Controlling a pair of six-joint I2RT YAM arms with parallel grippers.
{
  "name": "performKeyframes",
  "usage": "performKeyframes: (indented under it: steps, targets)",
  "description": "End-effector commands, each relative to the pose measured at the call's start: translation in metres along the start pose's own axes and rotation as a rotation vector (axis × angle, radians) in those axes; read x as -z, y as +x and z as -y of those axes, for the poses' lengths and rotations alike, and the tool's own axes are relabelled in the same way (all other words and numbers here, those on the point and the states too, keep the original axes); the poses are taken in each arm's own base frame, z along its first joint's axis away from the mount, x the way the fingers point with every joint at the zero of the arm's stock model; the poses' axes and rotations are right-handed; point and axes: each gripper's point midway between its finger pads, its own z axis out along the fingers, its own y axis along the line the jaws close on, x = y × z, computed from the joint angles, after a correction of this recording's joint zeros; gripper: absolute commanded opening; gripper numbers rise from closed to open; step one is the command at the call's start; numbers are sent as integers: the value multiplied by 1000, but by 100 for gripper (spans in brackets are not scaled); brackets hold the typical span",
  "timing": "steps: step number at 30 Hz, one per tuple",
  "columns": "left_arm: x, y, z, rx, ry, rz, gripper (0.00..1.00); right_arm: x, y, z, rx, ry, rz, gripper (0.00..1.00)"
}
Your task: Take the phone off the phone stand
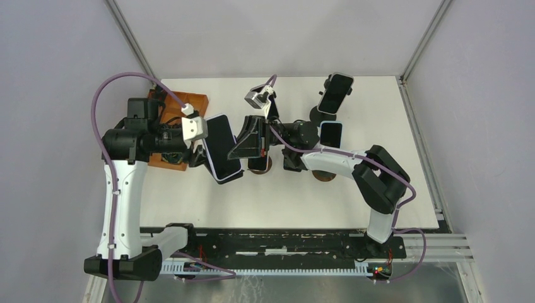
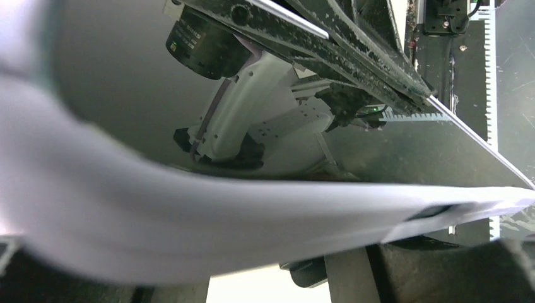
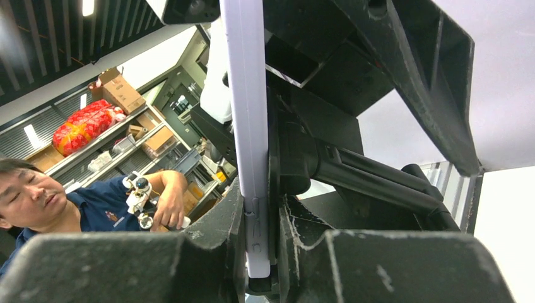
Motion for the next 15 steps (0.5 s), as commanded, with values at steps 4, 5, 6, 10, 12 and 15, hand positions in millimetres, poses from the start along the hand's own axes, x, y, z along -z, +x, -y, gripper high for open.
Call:
performKeyframes:
  steps: [4, 5, 6, 10, 12, 15]
  targets:
    - [-1, 3, 13, -37, 38, 9, 62, 1, -21, -110, 460, -366, 164, 0]
    - [0, 3, 13, -40, 37, 9, 61, 1, -21, -111, 462, -369, 170, 0]
    - [-1, 3, 14, -39, 38, 9, 59, 1, -21, -112, 462, -371, 175, 0]
    - [-1, 1, 15, -48, 41, 20, 47, -1, -19, -115, 465, -377, 179, 0]
    - [-1, 1, 14, -57, 42, 23, 37, -1, -19, -115, 467, -376, 187, 0]
    - [-1, 1, 13, -73, 41, 21, 19, 0, -18, -114, 462, -369, 194, 0]
